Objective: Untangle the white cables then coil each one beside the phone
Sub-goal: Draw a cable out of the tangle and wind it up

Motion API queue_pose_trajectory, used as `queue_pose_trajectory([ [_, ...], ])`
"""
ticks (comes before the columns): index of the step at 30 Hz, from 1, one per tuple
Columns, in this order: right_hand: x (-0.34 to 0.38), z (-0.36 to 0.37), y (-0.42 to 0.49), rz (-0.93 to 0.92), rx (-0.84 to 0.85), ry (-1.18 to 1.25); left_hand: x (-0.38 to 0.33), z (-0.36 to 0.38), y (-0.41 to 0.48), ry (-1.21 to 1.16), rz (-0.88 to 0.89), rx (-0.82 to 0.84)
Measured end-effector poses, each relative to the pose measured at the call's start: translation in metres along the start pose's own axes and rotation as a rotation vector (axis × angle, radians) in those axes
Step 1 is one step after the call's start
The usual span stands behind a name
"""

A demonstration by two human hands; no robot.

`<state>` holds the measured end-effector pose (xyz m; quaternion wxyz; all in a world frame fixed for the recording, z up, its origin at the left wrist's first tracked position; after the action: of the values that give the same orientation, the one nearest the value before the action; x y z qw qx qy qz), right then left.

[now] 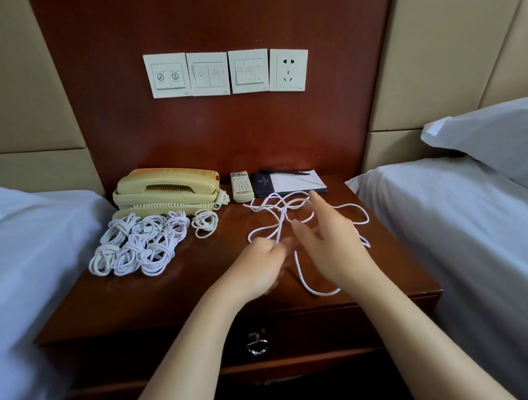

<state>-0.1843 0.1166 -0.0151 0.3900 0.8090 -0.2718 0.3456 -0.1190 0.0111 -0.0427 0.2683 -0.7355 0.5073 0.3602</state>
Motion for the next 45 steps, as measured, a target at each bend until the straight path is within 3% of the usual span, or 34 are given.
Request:
queue_pose_trajectory([
  [5,-0.007,-0.020,0.011,-0.022,-0.147,0.311,-0.008,-0.005,-0.008,-0.371,0.022,0.191],
  [9,-0.014,-0.030,0.011,0.004,-0.162,0.299,-0.011,-0.018,-0.015,-0.739,0.099,0.214],
  [14,-0.019,-0.010,0.002,0.126,0.068,-0.178,-0.012,-0.020,-0.014,-1.127,0.100,0.192],
  [18,-0.005,0.006,-0.011,0.013,0.234,-0.398,-0.006,-0.025,-0.007,-1.335,0.030,0.065],
  [25,0.008,0.024,-0.026,-0.257,0.458,-0.389,0.002,-0.030,0.000,-1.175,-0.076,-0.219],
  [29,0.020,0.024,-0.030,-0.382,0.426,-0.198,0.010,-0.035,0.006,-0.737,-0.116,-0.379],
  [31,0.024,0.020,-0.028,-0.415,0.377,-0.051,0.007,-0.033,0.005,-0.574,-0.102,-0.384],
  [36,0.022,0.008,-0.018,-0.404,0.197,0.044,-0.001,-0.012,0.001,-0.334,-0.012,-0.170],
  [41,0.010,-0.005,-0.007,-0.305,0.042,0.117,-0.011,0.003,-0.005,-0.476,0.036,0.153],
  [45,-0.001,-0.007,0.003,-0.197,0.024,0.311,-0.016,0.007,-0.013,-0.602,0.035,0.360],
])
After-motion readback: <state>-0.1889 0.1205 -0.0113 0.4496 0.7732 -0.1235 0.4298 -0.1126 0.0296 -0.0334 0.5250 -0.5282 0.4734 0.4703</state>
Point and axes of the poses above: each hand's wrist, its own y-axis towards the middle knuckle, its own z-axis out of the palm, x = y × z, the point moved 3 cm from there along y, towards the middle knuckle, and after that the axes turned 13 degrees about y, right-handed, at the moved point
